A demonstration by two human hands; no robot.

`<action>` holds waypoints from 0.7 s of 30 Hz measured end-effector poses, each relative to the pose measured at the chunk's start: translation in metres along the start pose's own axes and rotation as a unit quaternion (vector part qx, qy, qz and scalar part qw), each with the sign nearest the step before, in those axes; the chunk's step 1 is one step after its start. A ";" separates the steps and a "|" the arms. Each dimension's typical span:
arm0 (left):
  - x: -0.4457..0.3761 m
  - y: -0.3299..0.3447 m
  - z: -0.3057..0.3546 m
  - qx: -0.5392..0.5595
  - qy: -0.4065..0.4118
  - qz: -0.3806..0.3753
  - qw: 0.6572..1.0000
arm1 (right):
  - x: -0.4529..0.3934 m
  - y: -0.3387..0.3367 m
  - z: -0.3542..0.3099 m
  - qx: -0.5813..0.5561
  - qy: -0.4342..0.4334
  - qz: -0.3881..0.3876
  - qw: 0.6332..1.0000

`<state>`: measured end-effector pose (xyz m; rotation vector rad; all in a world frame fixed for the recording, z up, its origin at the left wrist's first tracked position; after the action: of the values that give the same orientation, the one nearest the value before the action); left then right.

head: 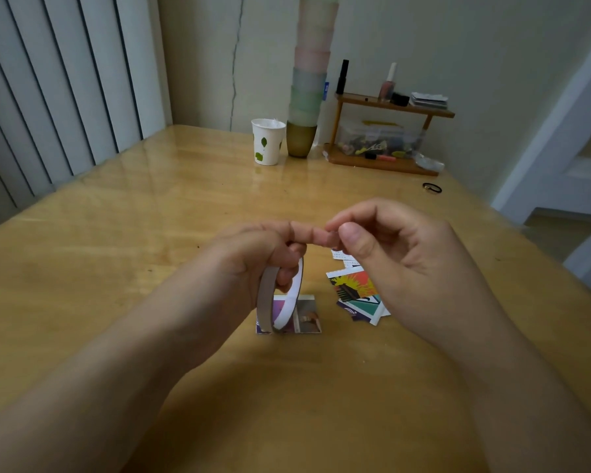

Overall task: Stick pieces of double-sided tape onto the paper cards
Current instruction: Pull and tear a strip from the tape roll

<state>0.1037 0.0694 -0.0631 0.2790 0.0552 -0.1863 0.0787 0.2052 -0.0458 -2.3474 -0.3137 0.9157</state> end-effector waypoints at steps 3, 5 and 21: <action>0.001 -0.002 -0.001 -0.031 0.012 -0.002 0.999 | 0.001 -0.001 -0.003 0.031 -0.017 0.011 0.999; 0.002 -0.005 -0.001 -0.043 0.012 0.004 0.999 | 0.001 -0.001 -0.005 0.069 -0.041 0.032 0.996; -0.002 -0.018 0.011 -0.057 0.038 0.063 0.996 | 0.002 0.004 -0.003 0.038 -0.033 0.035 0.998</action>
<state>0.0989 0.0500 -0.0569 0.1742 0.1224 -0.0467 0.0817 0.2018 -0.0476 -2.2749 -0.2205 1.0211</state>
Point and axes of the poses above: each hand's wrist, its own x-axis away from the middle knuckle, its own y-axis out of the palm, z = x × y, the point moved 5 cm from there along -x, towards the middle knuckle, and after that the axes turned 9 degrees about x, right-handed, at the moved point
